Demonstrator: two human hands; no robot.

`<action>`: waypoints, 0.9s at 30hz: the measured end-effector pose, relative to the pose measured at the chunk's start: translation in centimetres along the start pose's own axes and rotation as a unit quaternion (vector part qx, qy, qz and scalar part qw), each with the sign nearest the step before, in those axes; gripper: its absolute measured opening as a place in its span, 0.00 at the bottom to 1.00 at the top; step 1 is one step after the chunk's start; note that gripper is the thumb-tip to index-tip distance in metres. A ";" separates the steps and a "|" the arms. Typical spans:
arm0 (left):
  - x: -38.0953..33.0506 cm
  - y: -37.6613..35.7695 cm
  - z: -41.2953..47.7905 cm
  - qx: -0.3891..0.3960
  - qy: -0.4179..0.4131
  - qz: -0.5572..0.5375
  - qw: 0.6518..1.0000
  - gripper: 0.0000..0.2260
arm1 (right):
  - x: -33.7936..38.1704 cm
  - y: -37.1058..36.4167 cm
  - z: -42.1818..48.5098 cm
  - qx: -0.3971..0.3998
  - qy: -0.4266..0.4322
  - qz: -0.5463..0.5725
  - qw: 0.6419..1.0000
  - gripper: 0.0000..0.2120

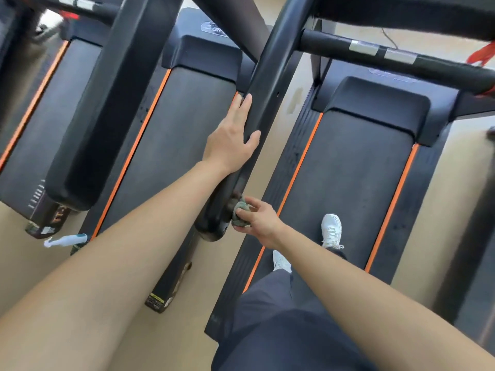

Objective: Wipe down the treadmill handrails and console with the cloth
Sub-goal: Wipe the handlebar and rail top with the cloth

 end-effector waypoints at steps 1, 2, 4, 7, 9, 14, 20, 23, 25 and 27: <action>-0.1 0.1 -0.1 -0.004 0.003 0.003 1.000 0.32 | -0.9 -0.2 -0.4 0.000 -0.005 -0.003 1.000 0.23; -0.2 0.2 -0.1 -0.005 0.006 0.005 1.000 0.32 | -1.8 -0.4 -0.8 0.002 -0.010 -0.004 1.000 0.23; -0.2 0.2 -0.5 -0.007 0.011 0.006 1.000 0.32 | -3.5 -0.7 -1.6 0.007 -0.021 -0.010 1.000 0.21; -0.4 0.0 -2.0 -0.007 0.008 0.015 1.000 0.32 | -5.0 -0.7 -2.1 -0.001 -0.040 -0.029 0.999 0.18; -0.2 -0.2 -3.1 -0.007 -0.003 0.006 1.000 0.32 | -5.0 -0.7 -2.0 -0.007 -0.048 -0.043 0.998 0.17; 1.0 0.2 -4.2 -0.004 -0.003 -0.084 0.996 0.31 | -2.0 -0.4 -0.9 -0.033 -0.024 -0.037 0.999 0.17; 0.9 0.8 -4.5 -0.064 0.009 -0.045 0.997 0.29 | 4.3 0.7 1.7 -0.060 0.020 -0.018 0.998 0.15; 0.5 1.1 -4.5 -0.090 0.018 0.024 0.996 0.29 | 7.6 1.1 2.6 -0.075 0.043 -0.017 0.996 0.15; 0.2 1.2 -4.5 -0.102 0.017 0.056 0.993 0.28 | 9.6 1.3 3.1 -0.085 0.058 -0.014 0.995 0.15; 0.0 1.2 -4.6 -0.110 0.012 0.073 0.991 0.27 | 11.4 1.5 3.5 -0.096 0.074 -0.009 0.993 0.15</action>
Point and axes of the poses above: each hand's wrist, its own z-axis towards the middle knuckle, its own y-axis out of the back of the hand, x = y × z, the point moved 9 cm from there along z, towards the middle knuckle, and after that the axes turned 8 degrees about z, right-handed, at the moved point
